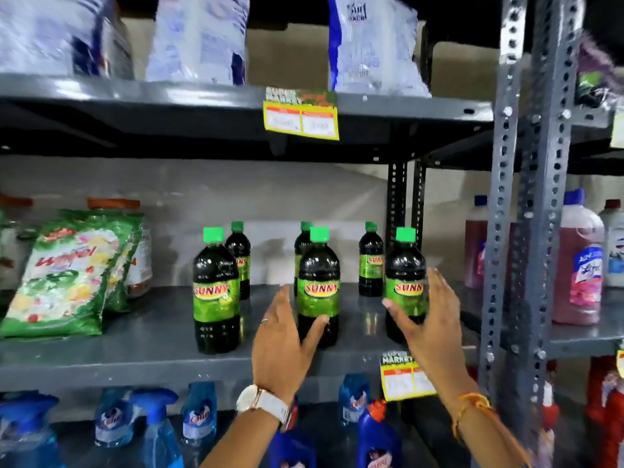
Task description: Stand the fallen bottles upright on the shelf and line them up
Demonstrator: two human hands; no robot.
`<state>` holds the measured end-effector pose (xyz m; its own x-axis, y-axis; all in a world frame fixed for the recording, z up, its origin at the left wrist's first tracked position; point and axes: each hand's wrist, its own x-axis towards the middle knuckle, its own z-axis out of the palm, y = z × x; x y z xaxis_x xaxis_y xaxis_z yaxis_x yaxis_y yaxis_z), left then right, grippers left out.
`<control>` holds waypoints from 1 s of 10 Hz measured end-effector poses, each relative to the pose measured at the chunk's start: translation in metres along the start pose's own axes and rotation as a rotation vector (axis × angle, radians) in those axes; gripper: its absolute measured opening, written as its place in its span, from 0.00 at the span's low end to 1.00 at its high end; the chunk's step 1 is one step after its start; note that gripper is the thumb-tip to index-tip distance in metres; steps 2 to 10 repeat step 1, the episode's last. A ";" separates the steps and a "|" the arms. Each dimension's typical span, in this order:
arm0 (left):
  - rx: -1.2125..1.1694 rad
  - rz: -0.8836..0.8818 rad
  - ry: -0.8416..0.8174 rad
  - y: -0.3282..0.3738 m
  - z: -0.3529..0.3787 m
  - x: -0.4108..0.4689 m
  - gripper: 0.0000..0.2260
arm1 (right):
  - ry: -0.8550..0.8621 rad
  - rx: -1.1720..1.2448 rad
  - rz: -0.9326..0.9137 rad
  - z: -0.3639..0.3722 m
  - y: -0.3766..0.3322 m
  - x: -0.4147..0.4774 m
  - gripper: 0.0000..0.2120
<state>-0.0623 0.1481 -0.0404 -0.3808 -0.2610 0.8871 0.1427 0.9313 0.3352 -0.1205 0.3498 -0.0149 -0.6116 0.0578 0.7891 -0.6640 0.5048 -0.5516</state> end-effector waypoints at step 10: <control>0.096 0.233 0.122 -0.006 -0.028 0.026 0.27 | 0.056 -0.044 -0.270 0.013 -0.046 0.014 0.38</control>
